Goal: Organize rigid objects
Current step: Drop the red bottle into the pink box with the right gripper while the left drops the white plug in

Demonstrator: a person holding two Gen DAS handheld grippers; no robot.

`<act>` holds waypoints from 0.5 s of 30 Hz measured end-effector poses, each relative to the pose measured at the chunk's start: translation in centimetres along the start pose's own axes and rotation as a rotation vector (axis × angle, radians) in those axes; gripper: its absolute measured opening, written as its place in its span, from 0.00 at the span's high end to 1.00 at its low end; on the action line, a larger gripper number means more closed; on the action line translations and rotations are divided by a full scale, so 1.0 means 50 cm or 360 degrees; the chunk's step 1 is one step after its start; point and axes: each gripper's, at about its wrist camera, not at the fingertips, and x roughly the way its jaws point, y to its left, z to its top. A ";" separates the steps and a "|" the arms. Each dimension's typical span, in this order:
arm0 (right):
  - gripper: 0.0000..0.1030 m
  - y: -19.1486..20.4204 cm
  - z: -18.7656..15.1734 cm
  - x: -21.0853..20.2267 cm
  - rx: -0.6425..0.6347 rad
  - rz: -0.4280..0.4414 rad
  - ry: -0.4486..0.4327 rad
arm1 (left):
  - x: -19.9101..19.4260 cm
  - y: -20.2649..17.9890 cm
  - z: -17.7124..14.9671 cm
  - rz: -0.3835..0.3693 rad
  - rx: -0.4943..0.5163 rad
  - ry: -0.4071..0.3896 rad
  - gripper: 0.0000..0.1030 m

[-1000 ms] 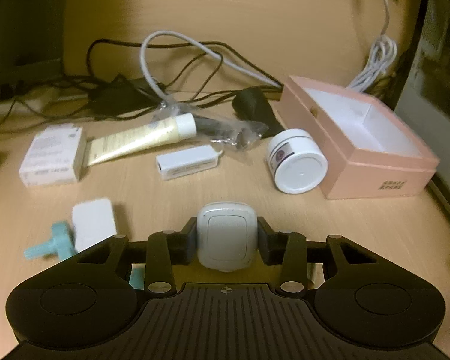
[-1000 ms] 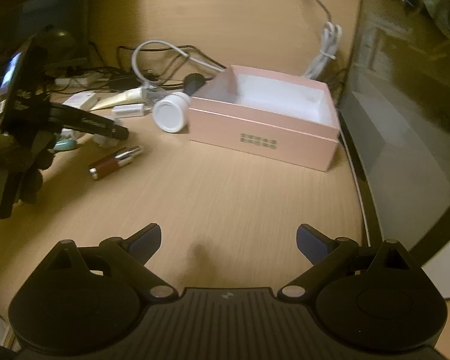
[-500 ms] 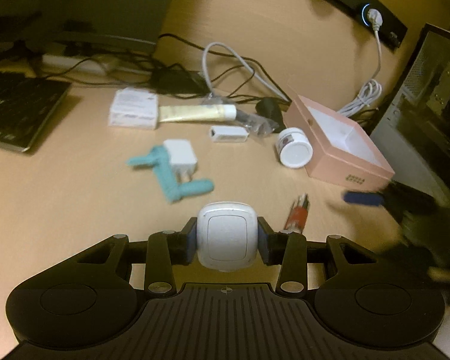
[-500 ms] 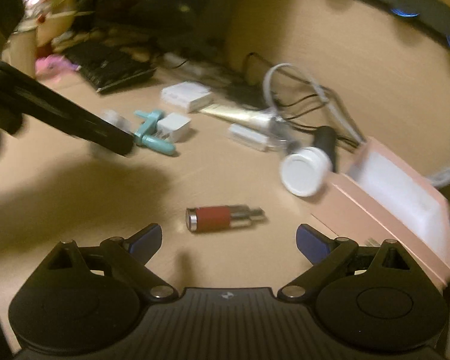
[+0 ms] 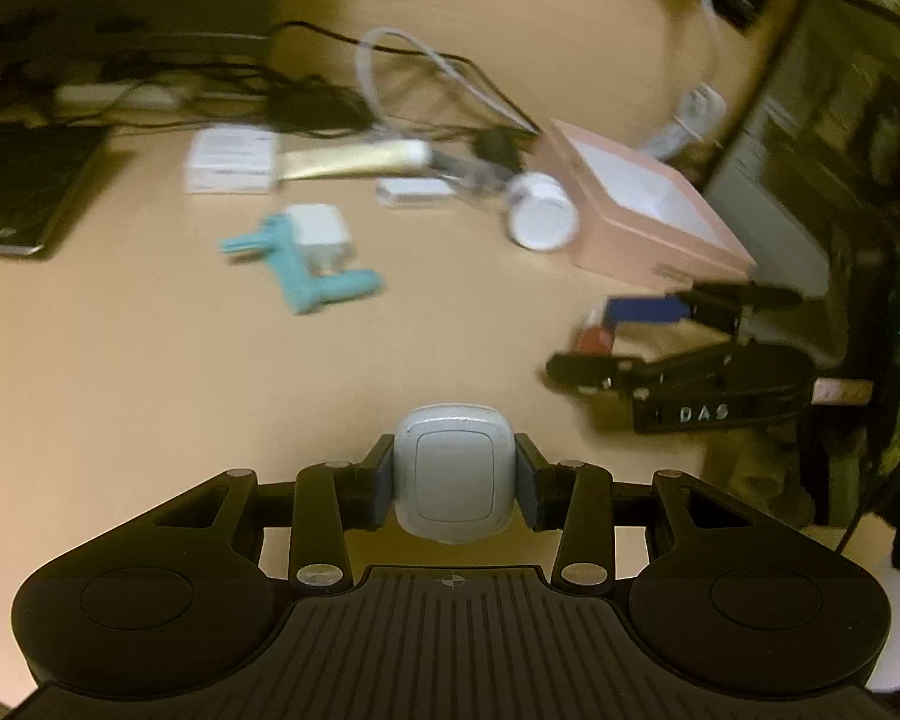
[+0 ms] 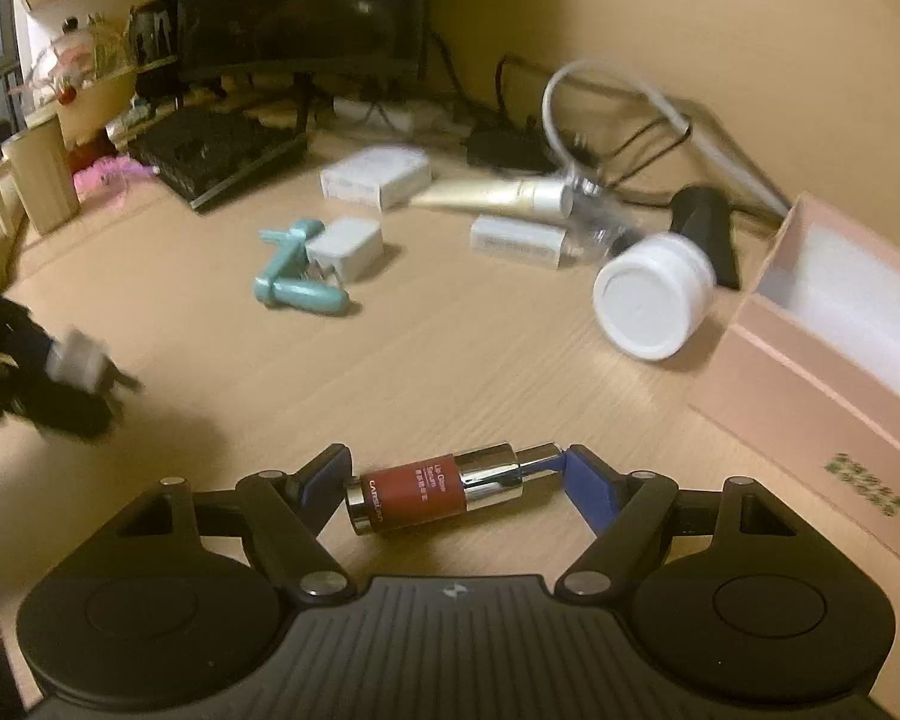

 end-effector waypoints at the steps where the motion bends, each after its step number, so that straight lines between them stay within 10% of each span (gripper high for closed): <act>1: 0.24 0.003 -0.002 -0.015 0.0003 -0.0021 -0.0014 | 0.005 -0.013 0.001 -0.0022 0.0028 0.0006 0.57; 8: 0.24 -0.017 -0.060 -0.183 0.0188 -0.0354 -0.0122 | 0.058 -0.122 0.076 -0.0255 0.0239 0.0011 0.57; 15: 0.24 -0.036 -0.135 -0.308 0.0225 -0.0700 -0.0145 | 0.120 -0.299 0.307 -0.0352 0.0510 -0.0255 0.57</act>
